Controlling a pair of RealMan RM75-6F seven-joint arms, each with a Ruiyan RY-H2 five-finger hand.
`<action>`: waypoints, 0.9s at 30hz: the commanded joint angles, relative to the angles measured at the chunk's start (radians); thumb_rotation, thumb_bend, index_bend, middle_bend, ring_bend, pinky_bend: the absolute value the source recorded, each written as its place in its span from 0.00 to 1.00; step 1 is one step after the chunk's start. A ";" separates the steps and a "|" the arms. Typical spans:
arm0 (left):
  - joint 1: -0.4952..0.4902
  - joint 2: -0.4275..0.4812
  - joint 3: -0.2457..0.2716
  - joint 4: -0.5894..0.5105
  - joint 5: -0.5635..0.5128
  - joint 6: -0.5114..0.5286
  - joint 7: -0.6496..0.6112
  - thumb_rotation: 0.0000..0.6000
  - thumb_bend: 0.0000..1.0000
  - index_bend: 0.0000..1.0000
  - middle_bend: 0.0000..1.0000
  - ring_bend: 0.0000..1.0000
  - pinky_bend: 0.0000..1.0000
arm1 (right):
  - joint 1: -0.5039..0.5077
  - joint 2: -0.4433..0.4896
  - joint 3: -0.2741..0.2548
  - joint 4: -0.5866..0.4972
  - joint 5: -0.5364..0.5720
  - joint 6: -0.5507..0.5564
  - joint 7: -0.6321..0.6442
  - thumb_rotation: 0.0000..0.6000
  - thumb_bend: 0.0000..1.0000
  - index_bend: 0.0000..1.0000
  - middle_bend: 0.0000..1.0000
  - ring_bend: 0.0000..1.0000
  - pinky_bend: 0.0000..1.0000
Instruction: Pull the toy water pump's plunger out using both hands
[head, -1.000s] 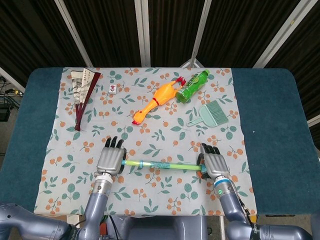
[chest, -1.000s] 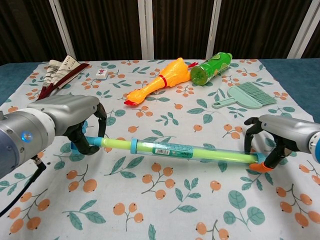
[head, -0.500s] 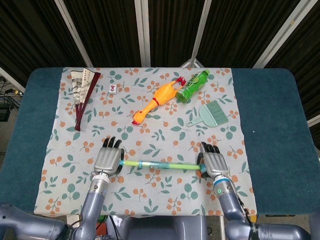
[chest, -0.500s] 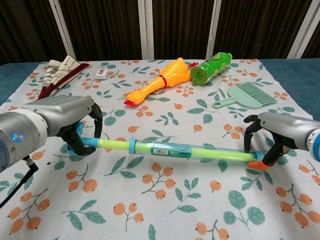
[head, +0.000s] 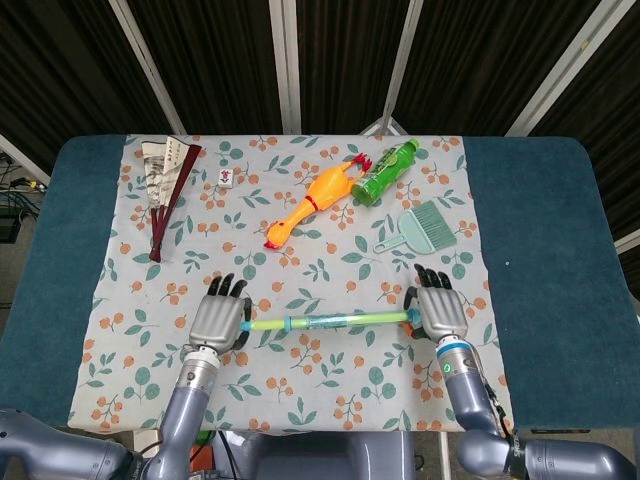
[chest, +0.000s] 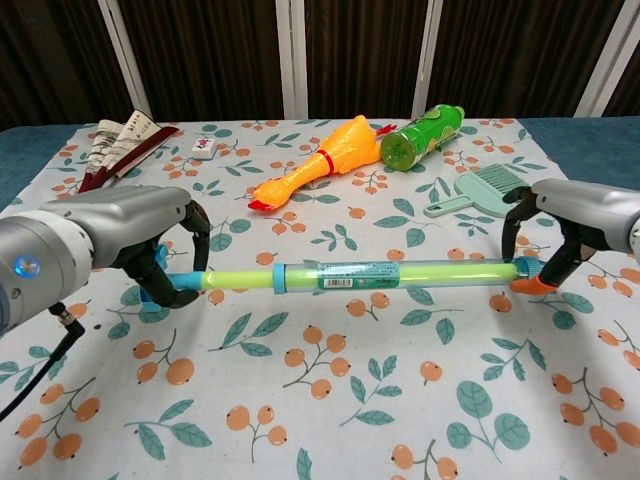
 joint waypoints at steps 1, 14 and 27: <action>0.003 0.010 -0.002 -0.004 -0.001 0.002 -0.003 1.00 0.49 0.65 0.12 0.00 0.02 | -0.001 0.009 0.003 0.003 0.006 -0.002 0.005 1.00 0.37 0.65 0.04 0.00 0.00; 0.017 0.067 0.001 -0.009 -0.008 -0.004 -0.026 1.00 0.49 0.65 0.12 0.00 0.02 | -0.015 0.058 0.003 0.024 0.017 -0.019 0.040 1.00 0.37 0.65 0.04 0.00 0.00; 0.035 0.159 0.011 -0.004 -0.011 -0.037 -0.057 1.00 0.49 0.65 0.12 0.00 0.02 | -0.025 0.115 0.009 0.056 0.034 -0.033 0.060 1.00 0.38 0.65 0.04 0.00 0.00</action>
